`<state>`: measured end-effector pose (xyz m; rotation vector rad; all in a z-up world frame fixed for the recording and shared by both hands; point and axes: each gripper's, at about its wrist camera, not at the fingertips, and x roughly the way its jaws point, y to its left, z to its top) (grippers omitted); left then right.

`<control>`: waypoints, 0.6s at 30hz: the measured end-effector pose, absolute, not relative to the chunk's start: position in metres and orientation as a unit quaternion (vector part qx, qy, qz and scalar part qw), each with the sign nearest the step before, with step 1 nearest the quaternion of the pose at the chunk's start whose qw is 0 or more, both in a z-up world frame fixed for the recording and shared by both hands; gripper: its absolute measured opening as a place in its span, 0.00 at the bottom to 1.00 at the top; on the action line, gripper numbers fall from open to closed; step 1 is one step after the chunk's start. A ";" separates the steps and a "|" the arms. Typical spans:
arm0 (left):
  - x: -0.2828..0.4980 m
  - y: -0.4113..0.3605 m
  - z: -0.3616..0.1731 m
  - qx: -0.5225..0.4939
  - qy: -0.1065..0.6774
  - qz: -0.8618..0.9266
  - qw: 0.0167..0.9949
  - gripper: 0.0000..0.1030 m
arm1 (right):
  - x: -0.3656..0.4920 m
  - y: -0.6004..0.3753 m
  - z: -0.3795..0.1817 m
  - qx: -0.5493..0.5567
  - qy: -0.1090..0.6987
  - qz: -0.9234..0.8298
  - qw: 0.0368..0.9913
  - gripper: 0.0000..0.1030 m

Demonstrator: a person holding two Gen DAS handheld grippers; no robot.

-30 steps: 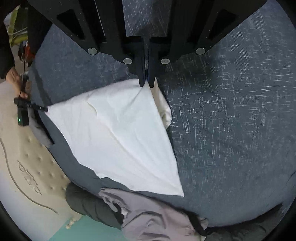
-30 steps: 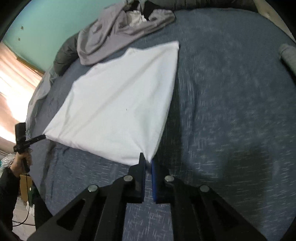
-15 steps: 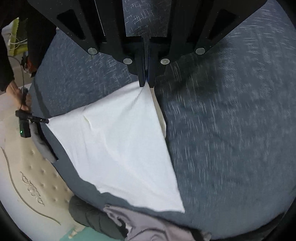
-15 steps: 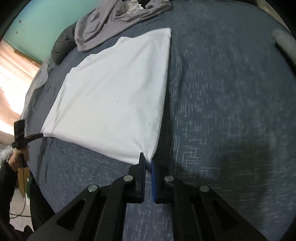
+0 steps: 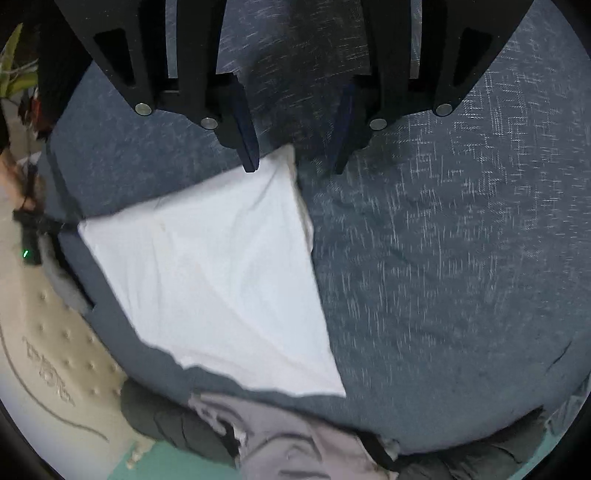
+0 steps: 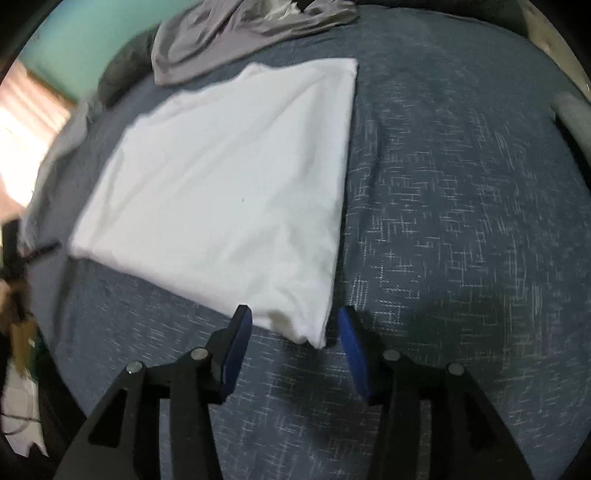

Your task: Fold clothes

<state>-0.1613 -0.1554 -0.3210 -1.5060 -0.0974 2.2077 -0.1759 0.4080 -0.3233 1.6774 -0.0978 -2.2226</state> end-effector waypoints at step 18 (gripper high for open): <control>-0.169 -0.083 -0.384 -0.594 0.068 0.763 0.246 0.30 | -0.192 0.391 -0.331 0.582 0.072 -0.795 0.156 0.04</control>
